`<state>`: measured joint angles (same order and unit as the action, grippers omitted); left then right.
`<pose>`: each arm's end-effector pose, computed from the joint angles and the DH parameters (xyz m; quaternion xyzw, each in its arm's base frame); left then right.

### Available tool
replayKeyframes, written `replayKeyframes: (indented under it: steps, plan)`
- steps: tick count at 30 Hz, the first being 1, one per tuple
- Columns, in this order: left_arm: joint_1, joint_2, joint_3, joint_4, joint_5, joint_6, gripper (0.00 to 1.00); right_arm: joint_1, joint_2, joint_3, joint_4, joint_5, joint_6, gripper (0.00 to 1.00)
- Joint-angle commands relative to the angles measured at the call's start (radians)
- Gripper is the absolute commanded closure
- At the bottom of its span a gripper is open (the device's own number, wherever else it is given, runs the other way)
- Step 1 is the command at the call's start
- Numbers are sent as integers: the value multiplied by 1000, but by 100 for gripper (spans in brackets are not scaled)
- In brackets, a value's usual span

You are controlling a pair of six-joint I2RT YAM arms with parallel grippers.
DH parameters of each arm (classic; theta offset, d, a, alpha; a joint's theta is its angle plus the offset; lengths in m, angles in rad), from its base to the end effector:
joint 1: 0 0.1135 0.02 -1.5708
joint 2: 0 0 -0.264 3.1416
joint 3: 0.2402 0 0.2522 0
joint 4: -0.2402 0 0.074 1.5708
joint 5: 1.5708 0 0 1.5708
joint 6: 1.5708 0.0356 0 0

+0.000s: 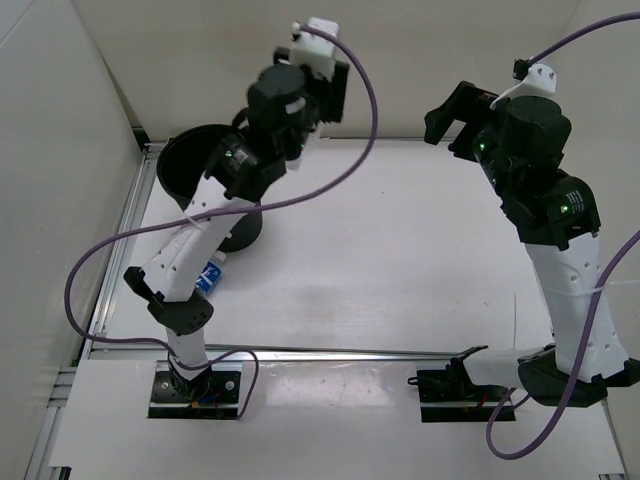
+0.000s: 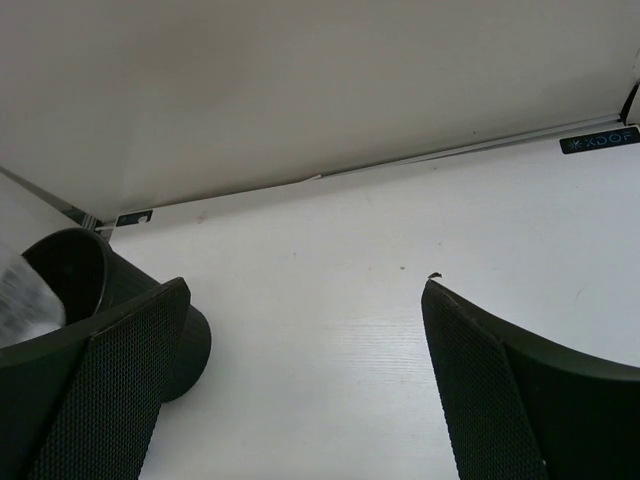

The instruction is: Put the plastic bottles in the bin

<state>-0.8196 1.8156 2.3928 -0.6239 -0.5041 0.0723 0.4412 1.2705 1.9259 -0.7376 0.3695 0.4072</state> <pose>0.2593 -0.2525 0.5487 0.1468 0.7063 -0.0761 0.6883 0.1921 0.0765 0.5537 0.1121 0.7251 0.1509 0.6625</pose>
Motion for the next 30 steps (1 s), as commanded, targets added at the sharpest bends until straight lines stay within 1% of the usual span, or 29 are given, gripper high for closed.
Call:
replayKeyframes:
  steps: [1,2,3,5,6,10,12,13,15,16,17,18,19,20,21,22,23,25,27,29,30]
  plan:
    - [88,37,83,65,-54,164,88,-1,-39,-4,-8,32,-21,0]
    - [117,37,83,85,-69,164,88,-1,-39,-4,-8,32,-30,0]
    - [182,37,83,96,-70,147,88,-1,-49,-4,-20,32,-30,0]
    - [250,47,72,105,-79,97,88,-1,-60,-4,-31,32,-30,0]
    - [310,59,72,115,-79,80,88,-1,-71,-4,-31,32,-30,0]
    - [420,88,72,125,4,24,87,-1,-80,-24,-40,23,-30,0]
    - [445,102,72,125,4,-11,82,-1,-89,-24,-49,23,-30,0]
    - [456,102,72,125,15,-20,78,-1,-89,-24,-49,23,-30,0]
    - [471,78,14,125,15,-40,71,-1,-89,-34,-49,23,-30,0]
    - [471,64,-12,125,15,-55,65,-1,-89,-34,-49,23,-30,0]
    - [471,26,-77,125,27,-65,53,-1,-89,-45,-49,23,-39,0]
    - [471,2,-114,125,27,-80,53,-1,-98,-45,-49,23,-39,0]
    - [471,-21,-154,125,15,-92,40,-1,-99,-57,-39,23,-39,0]
    - [471,-45,-193,125,1,-103,36,-1,-99,-70,-39,23,-39,0]
    - [462,-96,-264,125,-17,-114,32,-1,-99,-70,-39,23,-39,0]
    - [462,-120,-300,134,-34,-129,26,-1,-99,-79,-39,23,-39,0]
    - [453,-145,-331,135,-62,-129,0,-1,-99,-79,-28,23,-39,0]
    - [453,-220,-412,135,-62,-140,0,-1,-99,-91,-28,11,-39,0]
    - [441,-271,-487,135,-74,-131,0,-1,-99,-111,-19,0,-39,0]
    - [427,-363,-550,135,-85,-102,0,-1,-99,-129,-9,0,-39,0]
    - [413,-396,-626,135,-73,-88,0,-1,-99,-139,0,-9,-39,0]
